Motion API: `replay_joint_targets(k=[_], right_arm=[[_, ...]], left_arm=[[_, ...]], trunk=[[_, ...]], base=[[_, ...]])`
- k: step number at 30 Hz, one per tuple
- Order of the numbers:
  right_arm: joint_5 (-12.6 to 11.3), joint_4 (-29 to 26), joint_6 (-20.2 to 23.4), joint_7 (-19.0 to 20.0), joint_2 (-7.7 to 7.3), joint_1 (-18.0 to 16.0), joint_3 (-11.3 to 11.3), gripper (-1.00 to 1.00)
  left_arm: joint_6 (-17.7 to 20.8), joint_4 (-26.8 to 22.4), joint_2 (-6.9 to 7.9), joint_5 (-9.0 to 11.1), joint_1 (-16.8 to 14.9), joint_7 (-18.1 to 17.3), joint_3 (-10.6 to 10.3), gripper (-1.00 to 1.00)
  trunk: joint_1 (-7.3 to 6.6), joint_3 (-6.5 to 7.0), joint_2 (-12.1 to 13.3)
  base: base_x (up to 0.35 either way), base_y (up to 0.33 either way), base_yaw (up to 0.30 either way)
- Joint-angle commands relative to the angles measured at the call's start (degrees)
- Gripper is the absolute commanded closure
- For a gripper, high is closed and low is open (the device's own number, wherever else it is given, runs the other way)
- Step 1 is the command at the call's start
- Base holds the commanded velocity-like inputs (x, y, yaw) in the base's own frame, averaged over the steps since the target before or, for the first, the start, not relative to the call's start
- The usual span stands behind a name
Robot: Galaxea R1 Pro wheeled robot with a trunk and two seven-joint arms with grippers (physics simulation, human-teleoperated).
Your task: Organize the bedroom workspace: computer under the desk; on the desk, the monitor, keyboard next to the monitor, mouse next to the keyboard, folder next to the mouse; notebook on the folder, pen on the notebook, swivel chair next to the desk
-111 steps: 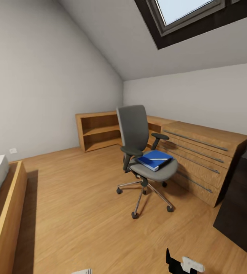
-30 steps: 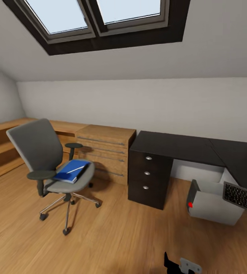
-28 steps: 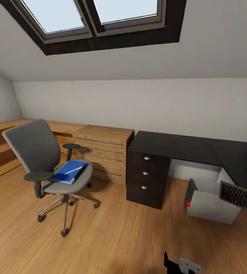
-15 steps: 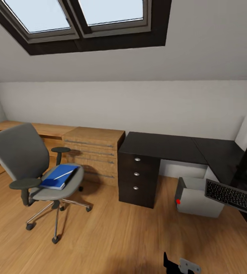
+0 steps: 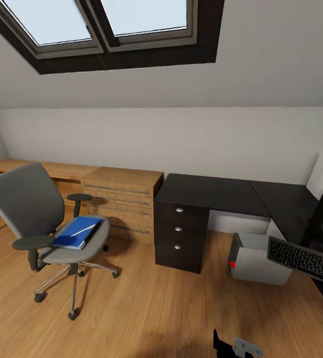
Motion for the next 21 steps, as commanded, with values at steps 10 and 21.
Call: replay_joint_targets(k=[10, 21], right_arm=[[-0.4, 0.1, -0.3, 0.1, 0.09, -0.1, 0.1, -1.00], [-0.4, 0.2, -0.2, 0.1, 0.09, 0.0, 0.1, -1.00]], left_arm=[[-4.1, 0.7, 0.02, 0.4, 0.0, 0.3, -0.5, -1.00], [-4.1, 1.0, 0.05, 0.4, 0.0, 0.3, -0.5, -1.00]], trunk=[[-0.01, -0.06, 0.0], [-0.01, -0.06, 0.0]], base=[[-0.072, 0.000, 0.000], [-0.308, 0.064, 0.000]])
